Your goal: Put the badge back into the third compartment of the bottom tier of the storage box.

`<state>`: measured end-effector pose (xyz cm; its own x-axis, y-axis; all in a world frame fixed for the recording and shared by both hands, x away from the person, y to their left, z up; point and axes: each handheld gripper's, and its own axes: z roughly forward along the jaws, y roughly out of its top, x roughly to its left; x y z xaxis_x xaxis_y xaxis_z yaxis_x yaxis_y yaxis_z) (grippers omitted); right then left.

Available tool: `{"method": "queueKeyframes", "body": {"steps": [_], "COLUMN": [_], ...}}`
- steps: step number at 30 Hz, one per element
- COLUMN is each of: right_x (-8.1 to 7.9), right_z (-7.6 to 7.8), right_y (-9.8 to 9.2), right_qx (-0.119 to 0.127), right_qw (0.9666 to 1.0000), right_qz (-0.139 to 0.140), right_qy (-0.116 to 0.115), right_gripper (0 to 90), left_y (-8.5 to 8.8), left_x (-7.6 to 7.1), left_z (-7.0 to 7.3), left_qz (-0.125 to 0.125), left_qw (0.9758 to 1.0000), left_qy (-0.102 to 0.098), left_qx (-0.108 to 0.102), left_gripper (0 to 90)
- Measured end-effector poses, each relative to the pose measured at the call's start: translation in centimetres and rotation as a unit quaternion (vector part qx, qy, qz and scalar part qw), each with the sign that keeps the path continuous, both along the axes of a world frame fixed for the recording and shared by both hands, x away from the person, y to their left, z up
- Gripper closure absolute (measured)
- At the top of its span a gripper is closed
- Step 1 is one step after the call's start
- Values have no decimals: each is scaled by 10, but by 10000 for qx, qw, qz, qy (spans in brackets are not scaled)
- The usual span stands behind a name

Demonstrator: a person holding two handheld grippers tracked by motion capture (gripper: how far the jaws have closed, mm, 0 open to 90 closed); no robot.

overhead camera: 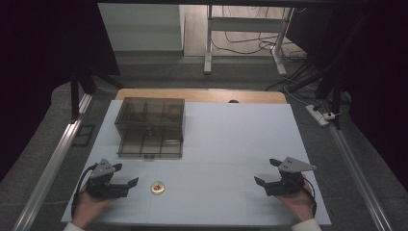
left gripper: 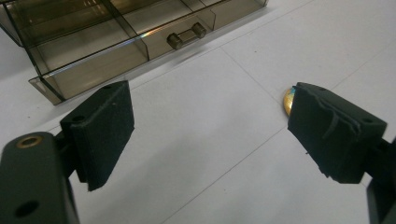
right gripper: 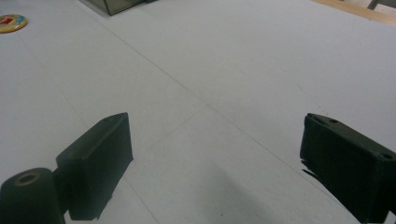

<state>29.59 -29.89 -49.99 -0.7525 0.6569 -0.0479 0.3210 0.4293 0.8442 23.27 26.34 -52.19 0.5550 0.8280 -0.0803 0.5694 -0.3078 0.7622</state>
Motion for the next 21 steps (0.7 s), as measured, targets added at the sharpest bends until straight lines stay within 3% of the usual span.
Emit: {"method": "queueKeyframes", "body": {"steps": [21], "right_x": [1], "right_z": [-1], "right_y": [2], "right_qx": [-27], "right_qw": [10000], "right_qz": [21], "right_qy": [20], "right_gripper": [103], "left_y": [1], "left_x": [0], "left_z": [5], "left_qz": [41], "left_qw": [10000], "left_qy": [-34], "left_qx": [71], "left_gripper": [125]}}
